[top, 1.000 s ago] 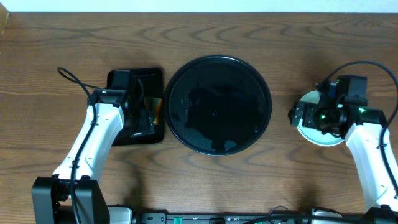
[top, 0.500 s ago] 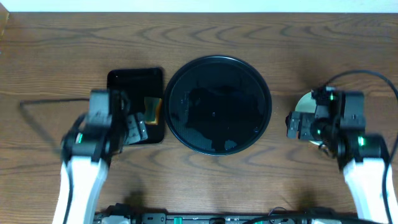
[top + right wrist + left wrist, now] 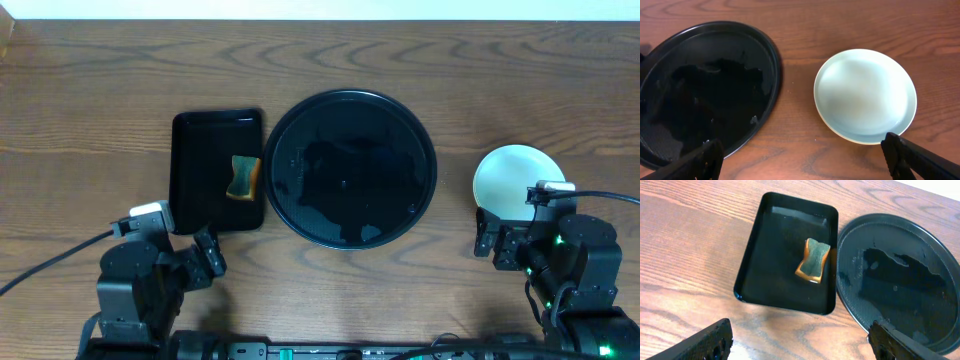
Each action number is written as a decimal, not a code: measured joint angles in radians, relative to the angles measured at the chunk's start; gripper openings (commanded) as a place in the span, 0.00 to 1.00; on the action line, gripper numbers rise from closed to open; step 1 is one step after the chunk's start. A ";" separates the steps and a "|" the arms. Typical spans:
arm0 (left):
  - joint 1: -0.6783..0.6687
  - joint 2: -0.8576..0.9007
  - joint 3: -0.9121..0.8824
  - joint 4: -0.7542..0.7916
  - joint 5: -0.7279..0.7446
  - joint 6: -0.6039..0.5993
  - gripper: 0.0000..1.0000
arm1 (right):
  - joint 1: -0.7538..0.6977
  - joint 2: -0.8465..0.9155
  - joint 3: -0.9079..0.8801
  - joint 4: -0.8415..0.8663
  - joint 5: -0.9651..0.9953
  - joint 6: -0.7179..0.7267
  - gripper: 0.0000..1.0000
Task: Clean dirty plates on tray and stack at the side
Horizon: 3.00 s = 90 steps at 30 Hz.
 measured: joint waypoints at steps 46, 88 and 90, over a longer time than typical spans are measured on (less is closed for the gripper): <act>0.000 -0.002 -0.001 -0.024 0.011 0.000 0.89 | -0.001 -0.586 -0.525 0.655 0.014 -0.056 0.99; 0.000 -0.002 -0.002 -0.024 0.011 0.000 0.89 | -0.001 -0.590 -0.783 0.808 -0.010 -0.171 0.99; 0.000 -0.002 -0.002 -0.024 0.011 0.000 0.89 | -0.001 -0.590 -0.783 0.808 -0.010 -0.171 0.99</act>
